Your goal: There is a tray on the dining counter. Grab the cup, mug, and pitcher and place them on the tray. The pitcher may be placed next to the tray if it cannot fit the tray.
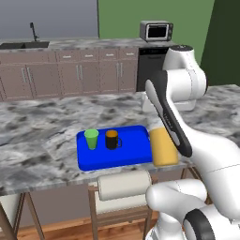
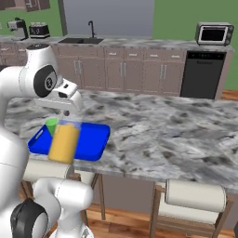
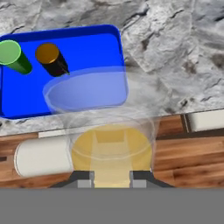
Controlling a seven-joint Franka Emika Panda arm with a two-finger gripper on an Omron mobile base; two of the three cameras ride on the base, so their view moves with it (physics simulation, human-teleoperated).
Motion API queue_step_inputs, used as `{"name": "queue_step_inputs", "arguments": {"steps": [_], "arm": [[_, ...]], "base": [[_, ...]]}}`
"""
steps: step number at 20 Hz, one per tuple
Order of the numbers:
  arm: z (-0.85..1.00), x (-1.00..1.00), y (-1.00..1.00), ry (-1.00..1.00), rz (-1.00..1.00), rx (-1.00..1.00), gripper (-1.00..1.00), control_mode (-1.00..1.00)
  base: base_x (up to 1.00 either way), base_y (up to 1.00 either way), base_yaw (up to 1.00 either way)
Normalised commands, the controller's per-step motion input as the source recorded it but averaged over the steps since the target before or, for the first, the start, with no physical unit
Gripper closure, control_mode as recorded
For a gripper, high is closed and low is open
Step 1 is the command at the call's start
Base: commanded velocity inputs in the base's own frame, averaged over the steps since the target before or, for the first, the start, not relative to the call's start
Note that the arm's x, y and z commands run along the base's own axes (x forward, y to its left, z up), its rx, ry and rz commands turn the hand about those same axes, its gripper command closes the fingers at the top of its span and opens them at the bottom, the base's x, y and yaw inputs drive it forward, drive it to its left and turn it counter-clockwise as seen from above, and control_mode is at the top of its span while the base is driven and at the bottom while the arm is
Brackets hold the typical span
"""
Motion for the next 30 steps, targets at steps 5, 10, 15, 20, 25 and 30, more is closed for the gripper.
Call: {"name": "queue_step_inputs", "arguments": {"steps": [5, 10, 15, 20, 25, 30], "arm": [[0.00, 0.00, 0.00, -0.21, 0.00, 0.00, 1.00, -1.00], [0.00, 0.06, 0.00, -0.32, 0.00, 0.00, 1.00, -1.00], [-0.05, 0.17, 0.00, -0.28, 0.00, 0.00, 1.00, -1.00], [-0.13, 0.38, 0.00, -0.16, 0.00, 0.00, 1.00, -1.00], [-0.06, 0.21, -0.02, -0.17, 0.00, 0.00, 1.00, -1.00], [0.00, 0.12, -0.03, -0.22, 0.00, 0.00, 1.00, -1.00]], "base": [[0.00, 0.00, 0.00], [0.00, 0.00, 0.00], [0.00, 0.00, 0.00], [0.00, 0.00, 0.00], [0.00, 0.00, 0.00], [0.00, 0.00, 0.00]]}}
